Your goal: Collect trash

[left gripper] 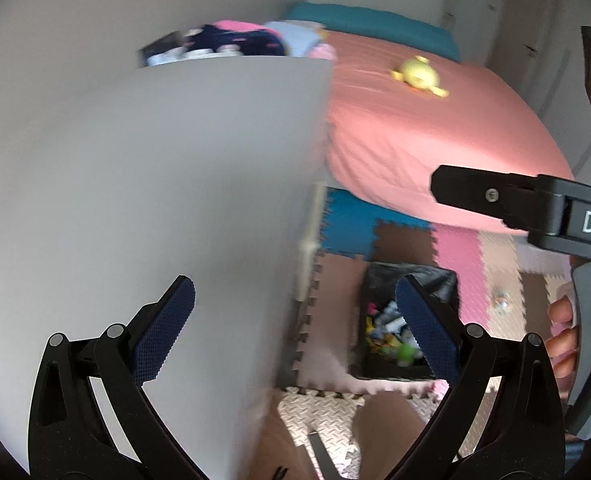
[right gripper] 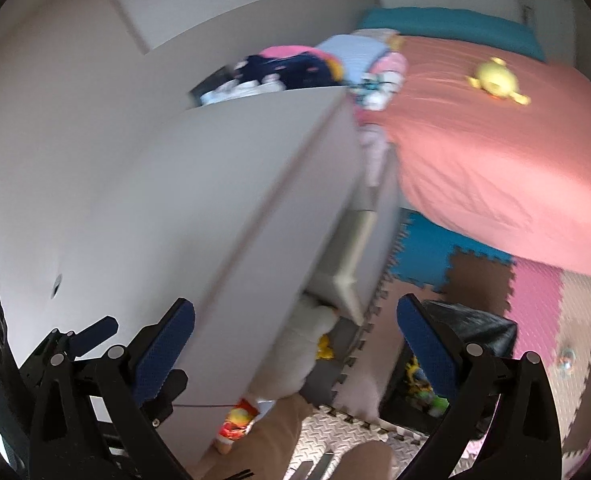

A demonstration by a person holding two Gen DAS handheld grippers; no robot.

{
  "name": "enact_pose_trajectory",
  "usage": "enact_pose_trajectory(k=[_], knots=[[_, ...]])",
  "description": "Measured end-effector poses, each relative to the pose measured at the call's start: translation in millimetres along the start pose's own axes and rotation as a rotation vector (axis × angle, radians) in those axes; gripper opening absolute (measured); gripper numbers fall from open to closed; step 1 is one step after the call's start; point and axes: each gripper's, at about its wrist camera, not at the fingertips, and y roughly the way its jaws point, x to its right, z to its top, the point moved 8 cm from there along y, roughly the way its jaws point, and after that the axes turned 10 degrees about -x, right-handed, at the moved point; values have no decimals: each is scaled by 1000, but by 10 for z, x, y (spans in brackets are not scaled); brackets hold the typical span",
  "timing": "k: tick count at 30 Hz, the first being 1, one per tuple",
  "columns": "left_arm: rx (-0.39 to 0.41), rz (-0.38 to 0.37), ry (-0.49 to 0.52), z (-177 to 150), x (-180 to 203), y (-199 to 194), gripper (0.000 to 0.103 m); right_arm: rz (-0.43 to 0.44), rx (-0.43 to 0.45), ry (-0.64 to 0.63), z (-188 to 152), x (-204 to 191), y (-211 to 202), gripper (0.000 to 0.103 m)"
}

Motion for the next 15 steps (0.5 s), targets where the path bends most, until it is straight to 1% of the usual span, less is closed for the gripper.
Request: enact_pose_trajectory(k=[4,9,11,15], knots=[[0,51,-74,-157,-545,-65,97,26,-20,-81,54,-548,180,101],[-6,112,-201,-480,-1303,-164,97,58,-50,-182,30,-1236,427,101],[-6,130,-252,-624,-1574,-217,97,71,-67,-230,-19,-1554,542,101],[-7,178,-363,-927,-2149,-344,97,91,-104,-309,-164,-2046,736,101]])
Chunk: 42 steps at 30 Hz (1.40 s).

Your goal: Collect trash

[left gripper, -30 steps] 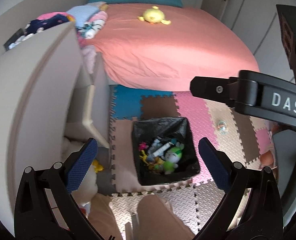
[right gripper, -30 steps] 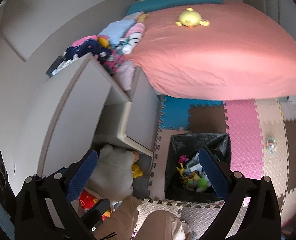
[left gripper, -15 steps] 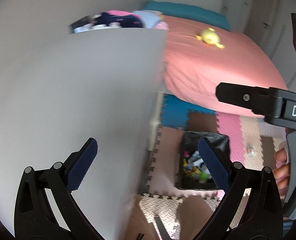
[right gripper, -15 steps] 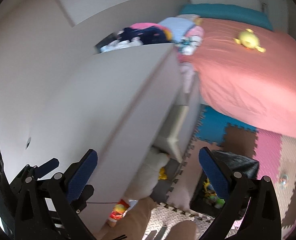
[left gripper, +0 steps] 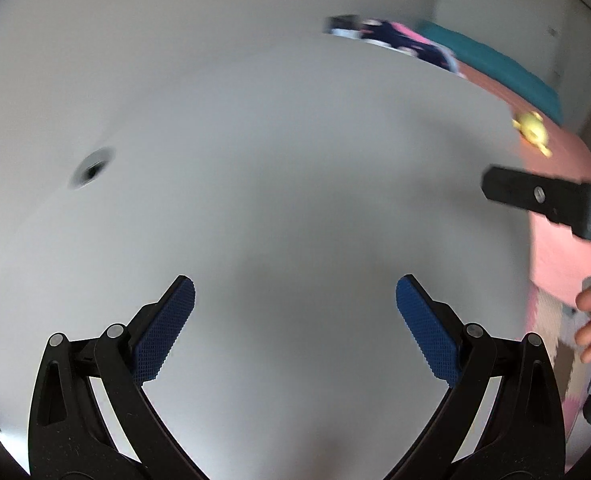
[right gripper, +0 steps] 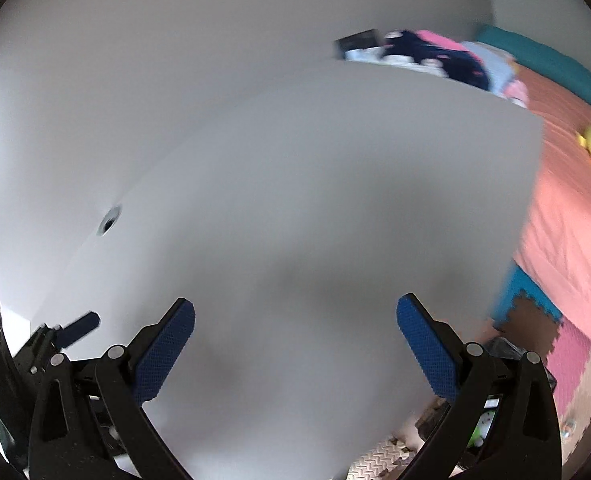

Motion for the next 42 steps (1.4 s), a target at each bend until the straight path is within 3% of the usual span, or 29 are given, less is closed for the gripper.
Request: enact_pose_trajectory(k=[6,14,21,35,42], knots=[[-6,68,-132,-159,-817,-49,97,23,-49,-86,-54,-654,339,101],[-32,101,-266,-386,-1492,15,97,11,-85,-127,-169,-987,619,101],[-47,121,-294,-424,-1628,134,97,-31,-77,-139,-200,-1056,730,101],[-9,160,-332,-372,-1764,170,97,-202,-19,-192,-125,-1066,883,101],[-9,159,-331,-369,-1766,172,97,-211,-18,-184,-106,-1055,896,101]])
